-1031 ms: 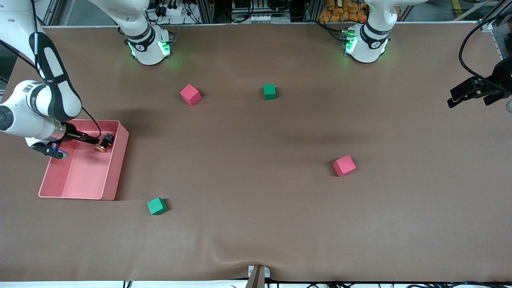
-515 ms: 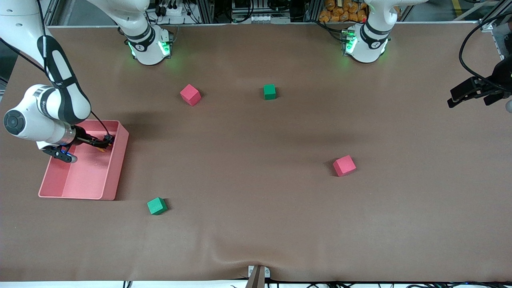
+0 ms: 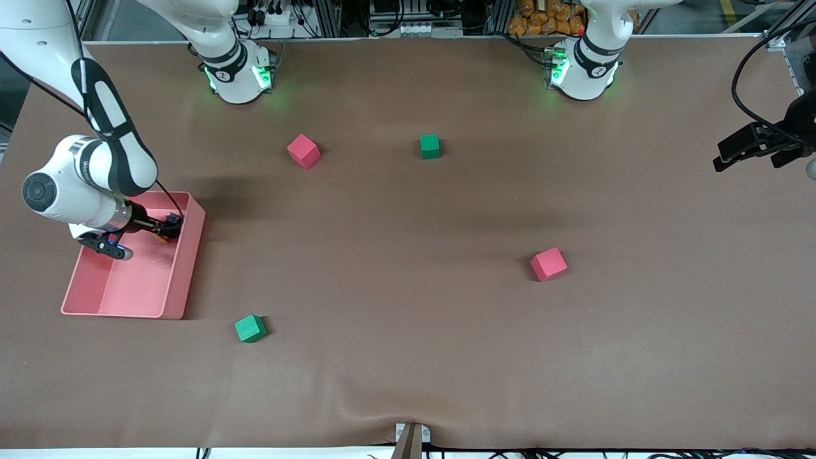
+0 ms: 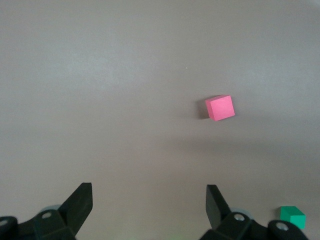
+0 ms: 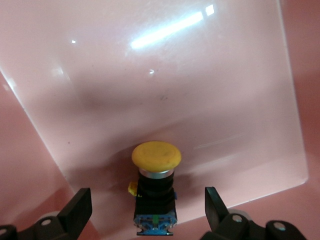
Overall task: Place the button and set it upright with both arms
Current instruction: 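Close the right gripper on the button's base inside the tray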
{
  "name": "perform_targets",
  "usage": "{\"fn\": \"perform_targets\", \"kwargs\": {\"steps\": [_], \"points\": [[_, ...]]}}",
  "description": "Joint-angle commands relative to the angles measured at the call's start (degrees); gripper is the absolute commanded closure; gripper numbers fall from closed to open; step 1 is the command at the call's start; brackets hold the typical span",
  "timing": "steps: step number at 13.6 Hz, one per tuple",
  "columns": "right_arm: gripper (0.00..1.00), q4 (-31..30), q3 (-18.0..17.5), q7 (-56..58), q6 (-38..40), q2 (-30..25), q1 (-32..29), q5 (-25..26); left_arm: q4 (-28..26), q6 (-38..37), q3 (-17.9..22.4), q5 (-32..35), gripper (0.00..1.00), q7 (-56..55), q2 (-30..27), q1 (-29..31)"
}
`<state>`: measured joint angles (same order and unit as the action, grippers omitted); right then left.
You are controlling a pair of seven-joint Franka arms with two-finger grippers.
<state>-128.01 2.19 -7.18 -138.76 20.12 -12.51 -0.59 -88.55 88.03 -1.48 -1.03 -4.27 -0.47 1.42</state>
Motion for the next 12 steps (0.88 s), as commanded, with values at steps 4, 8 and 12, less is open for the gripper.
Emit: {"fn": "perform_targets", "kwargs": {"steps": [4,8,12], "points": [[0.0,-1.36,0.1,-0.46,-2.48,2.11,0.47,-0.55,0.84,-0.58,-0.19,0.77,0.0,1.1,0.29,0.34],[0.97,-1.1,0.1,0.06,-1.96,1.94,0.29,-0.55,0.92,-0.58,-0.19,0.68,0.0,1.1,0.29,0.34],[1.0,-0.57,0.1,0.33,-0.64,-0.07,0.29,-0.46,0.92,-0.58,-0.1,0.68,0.0,1.1,0.29,0.34]]}}
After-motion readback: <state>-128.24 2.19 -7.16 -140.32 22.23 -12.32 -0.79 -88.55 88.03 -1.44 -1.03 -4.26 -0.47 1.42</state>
